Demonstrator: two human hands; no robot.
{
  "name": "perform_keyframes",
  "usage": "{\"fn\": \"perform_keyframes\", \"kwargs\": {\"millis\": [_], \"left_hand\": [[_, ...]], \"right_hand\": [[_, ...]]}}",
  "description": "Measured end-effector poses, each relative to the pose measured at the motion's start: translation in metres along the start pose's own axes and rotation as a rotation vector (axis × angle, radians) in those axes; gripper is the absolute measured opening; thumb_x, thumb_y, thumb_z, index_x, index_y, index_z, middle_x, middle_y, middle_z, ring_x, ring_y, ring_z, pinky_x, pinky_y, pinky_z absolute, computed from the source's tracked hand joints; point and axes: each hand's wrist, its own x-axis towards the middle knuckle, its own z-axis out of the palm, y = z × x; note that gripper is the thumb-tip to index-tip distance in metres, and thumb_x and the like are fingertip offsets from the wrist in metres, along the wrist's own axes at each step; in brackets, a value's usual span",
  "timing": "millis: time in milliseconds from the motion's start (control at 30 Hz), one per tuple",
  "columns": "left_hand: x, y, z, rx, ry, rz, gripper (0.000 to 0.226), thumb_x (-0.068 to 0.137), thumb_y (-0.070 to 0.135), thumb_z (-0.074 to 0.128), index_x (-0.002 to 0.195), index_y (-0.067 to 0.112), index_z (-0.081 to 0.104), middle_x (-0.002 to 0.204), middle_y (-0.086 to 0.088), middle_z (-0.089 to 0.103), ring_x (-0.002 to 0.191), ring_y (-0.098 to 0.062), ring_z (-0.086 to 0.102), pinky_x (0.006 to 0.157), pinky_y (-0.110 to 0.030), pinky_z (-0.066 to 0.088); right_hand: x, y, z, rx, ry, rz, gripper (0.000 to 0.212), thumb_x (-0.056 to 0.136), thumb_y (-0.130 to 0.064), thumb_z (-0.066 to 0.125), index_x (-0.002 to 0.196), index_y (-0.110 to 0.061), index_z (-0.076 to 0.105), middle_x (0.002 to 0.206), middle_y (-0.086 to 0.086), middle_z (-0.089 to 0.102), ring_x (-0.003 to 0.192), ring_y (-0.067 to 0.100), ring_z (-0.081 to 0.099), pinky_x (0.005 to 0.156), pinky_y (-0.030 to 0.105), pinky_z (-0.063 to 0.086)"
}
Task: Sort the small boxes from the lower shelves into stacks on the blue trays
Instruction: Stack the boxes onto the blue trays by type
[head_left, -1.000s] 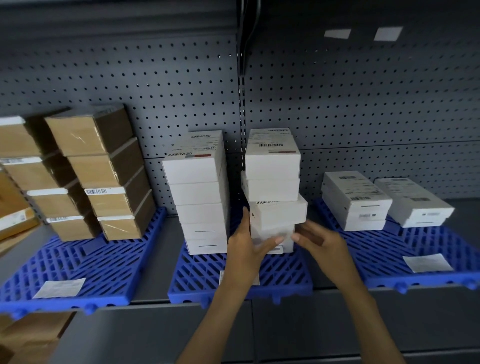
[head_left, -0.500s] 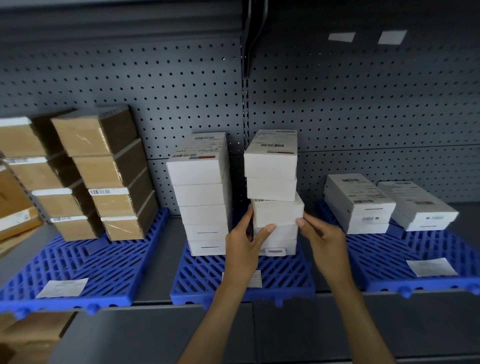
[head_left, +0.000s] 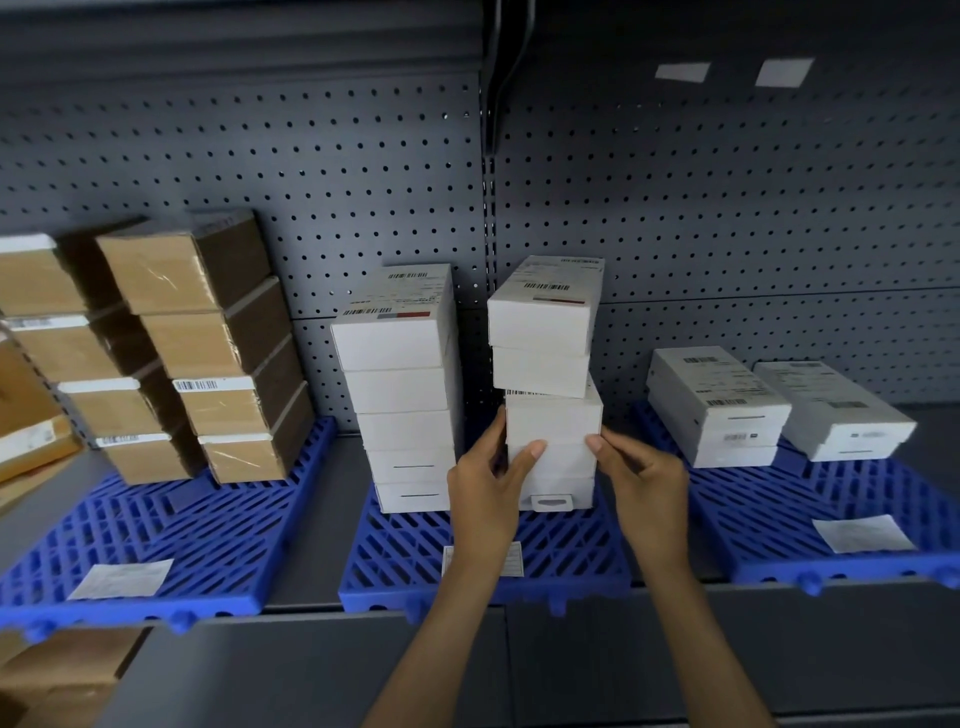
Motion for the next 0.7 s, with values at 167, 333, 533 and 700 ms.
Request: {"fn": "perform_keyframes", "kwargs": {"millis": [167,333,533,700], "left_hand": [[-0.001,0.0,0.0,-0.011,0.013,0.015,0.058,0.092,0.032,0.073,0.146,0.024,0.054,0.132,0.015,0.067,0.12,0.002,0.062,0.1,-0.021,0.053],[-0.002,-0.002,-0.001,0.04,-0.031,0.008,0.063,0.092,0.038,0.073,0.149,0.024,0.051,0.127,0.018,0.068,0.115,0.008,0.062,0.095,-0.015,0.052],[-0.009,-0.018,-0.005,0.24,-0.122,-0.018,0.06,0.087,0.043,0.077,0.139,0.02,0.06,0.108,0.02,0.072,0.096,0.011,0.065,0.083,-0.014,0.055],[-0.001,-0.024,-0.008,0.348,-0.135,-0.034,0.05,0.085,0.047,0.077,0.123,0.015,0.068,0.104,0.006,0.077,0.09,-0.003,0.07,0.079,-0.025,0.059]], "right_hand": [[0.001,0.005,0.001,0.026,0.014,0.037,0.025,0.09,-0.02,0.075,0.114,-0.011,0.077,0.106,-0.006,0.078,0.101,0.009,0.073,0.093,0.038,0.059],[-0.001,0.009,-0.003,0.055,-0.036,0.073,0.029,0.09,-0.024,0.075,0.118,-0.014,0.076,0.109,-0.006,0.078,0.104,0.012,0.073,0.094,0.044,0.059],[-0.008,0.022,-0.014,-0.077,-0.16,0.045,0.037,0.087,-0.014,0.077,0.124,-0.019,0.072,0.114,-0.01,0.075,0.107,0.006,0.071,0.095,0.037,0.058],[-0.008,0.028,-0.016,-0.212,-0.186,0.001,0.035,0.086,-0.012,0.078,0.119,-0.019,0.073,0.11,-0.014,0.075,0.1,-0.001,0.071,0.09,0.024,0.058]]}}
